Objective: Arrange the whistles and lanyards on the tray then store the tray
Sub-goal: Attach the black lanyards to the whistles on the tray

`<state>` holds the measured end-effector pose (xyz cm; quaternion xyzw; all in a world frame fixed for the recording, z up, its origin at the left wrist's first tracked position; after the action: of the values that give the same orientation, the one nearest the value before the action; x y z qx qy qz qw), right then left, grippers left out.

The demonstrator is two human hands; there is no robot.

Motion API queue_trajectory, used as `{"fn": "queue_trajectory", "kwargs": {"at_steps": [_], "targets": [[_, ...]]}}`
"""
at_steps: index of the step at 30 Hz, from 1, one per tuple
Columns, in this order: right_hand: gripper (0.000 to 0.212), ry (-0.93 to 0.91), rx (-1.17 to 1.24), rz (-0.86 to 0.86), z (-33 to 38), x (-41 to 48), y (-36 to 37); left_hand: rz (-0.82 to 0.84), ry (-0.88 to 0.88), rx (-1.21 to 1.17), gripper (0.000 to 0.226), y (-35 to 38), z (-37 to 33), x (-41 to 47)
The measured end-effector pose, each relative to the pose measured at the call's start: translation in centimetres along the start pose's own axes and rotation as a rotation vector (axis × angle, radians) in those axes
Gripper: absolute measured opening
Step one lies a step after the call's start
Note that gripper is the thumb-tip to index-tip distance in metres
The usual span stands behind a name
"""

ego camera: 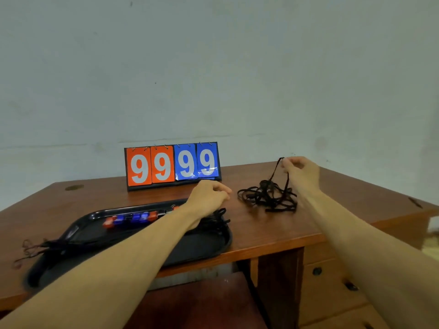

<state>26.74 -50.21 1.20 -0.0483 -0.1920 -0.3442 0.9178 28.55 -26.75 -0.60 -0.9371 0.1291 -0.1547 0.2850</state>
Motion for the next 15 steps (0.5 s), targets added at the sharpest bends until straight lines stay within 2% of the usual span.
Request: {"fn": "queue_trajectory", "kwargs": {"at_steps": [4,7,11,13,15], "targets": [[0.009,0.021,0.341,-0.018,3.7,0.3,0.2,-0.018,0.026,-0.056,0.02,0.2,-2.7,0.0],[0.012,0.106,0.658,-0.09,5.5,0.5,-0.4,-0.004,0.056,-0.059,0.025,0.2,-3.9,-0.2],[0.008,0.166,0.89,0.057,6.9,0.1,0.4,0.172,0.075,0.003,0.055,2.0,-4.9,-0.1],[0.01,0.15,0.928,0.164,7.5,-0.2,0.9,0.165,0.098,0.011,0.071,3.0,-5.5,0.3],[0.014,0.139,0.92,0.23,7.7,-0.6,1.1,0.138,0.132,0.004,0.075,3.9,-6.4,0.8]]}}
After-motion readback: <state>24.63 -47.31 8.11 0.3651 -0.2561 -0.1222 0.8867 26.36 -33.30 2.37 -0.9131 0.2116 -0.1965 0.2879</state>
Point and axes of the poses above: each hand's wrist, its own x-axis towards the middle knuckle, its own y-axis out of the palm, z = x × y, the point moved 6 cm from there along x, towards the middle knuckle, and after that the axes turned 2 degrees about z, right-handed, at the moved point
